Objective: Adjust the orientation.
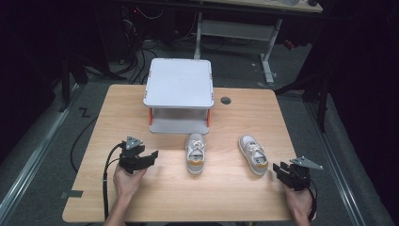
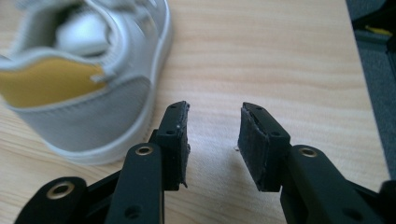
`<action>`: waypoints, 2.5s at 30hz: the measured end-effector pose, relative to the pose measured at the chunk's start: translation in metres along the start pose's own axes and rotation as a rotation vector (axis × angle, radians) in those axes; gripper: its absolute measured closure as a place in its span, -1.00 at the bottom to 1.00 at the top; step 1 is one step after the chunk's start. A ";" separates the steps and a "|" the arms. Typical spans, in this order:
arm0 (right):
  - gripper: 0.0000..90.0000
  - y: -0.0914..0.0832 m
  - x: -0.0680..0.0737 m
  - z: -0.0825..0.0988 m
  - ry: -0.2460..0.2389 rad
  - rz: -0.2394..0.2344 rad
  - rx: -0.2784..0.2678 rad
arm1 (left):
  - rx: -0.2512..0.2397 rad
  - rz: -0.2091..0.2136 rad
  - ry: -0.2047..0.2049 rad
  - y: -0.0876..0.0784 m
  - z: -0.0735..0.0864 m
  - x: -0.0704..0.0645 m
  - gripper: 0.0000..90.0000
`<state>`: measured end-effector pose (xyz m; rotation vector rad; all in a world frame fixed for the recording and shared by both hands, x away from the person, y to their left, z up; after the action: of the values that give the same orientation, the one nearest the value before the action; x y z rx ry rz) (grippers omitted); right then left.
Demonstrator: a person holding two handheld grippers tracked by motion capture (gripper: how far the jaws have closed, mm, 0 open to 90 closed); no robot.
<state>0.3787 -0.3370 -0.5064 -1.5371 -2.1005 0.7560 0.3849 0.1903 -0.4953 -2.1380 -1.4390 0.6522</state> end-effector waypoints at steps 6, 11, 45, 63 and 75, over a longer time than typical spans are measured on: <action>0.37 -0.016 0.005 -0.014 0.007 -0.024 -0.045 | 0.001 -0.042 -0.012 0.005 0.013 0.011 -0.15; 0.49 -0.034 0.013 -0.032 -0.041 -0.029 -0.043 | 0.007 -0.083 0.000 0.008 0.020 0.015 -0.15; 0.56 0.010 0.073 -0.069 -0.105 -0.199 0.218 | 0.039 -0.134 0.044 0.011 0.029 0.013 -0.23; 0.91 0.014 0.082 -0.068 -0.172 -0.130 0.195 | 0.037 -0.134 0.044 0.011 0.029 0.013 -0.23; 0.91 0.005 0.111 -0.079 -0.249 -0.162 0.171 | 0.036 -0.124 0.044 0.011 0.029 0.013 -0.22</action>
<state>0.3989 -0.2157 -0.4475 -1.2187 -2.2358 1.0824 0.3790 0.2022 -0.5263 -2.0050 -1.5113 0.5763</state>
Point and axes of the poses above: each handheld gripper's, and its own axes: y roughly forward along the jaws, z roughly out of its underside, x roughly to its left, the point moved 3 cm from there along y, roughly forward along the jaws
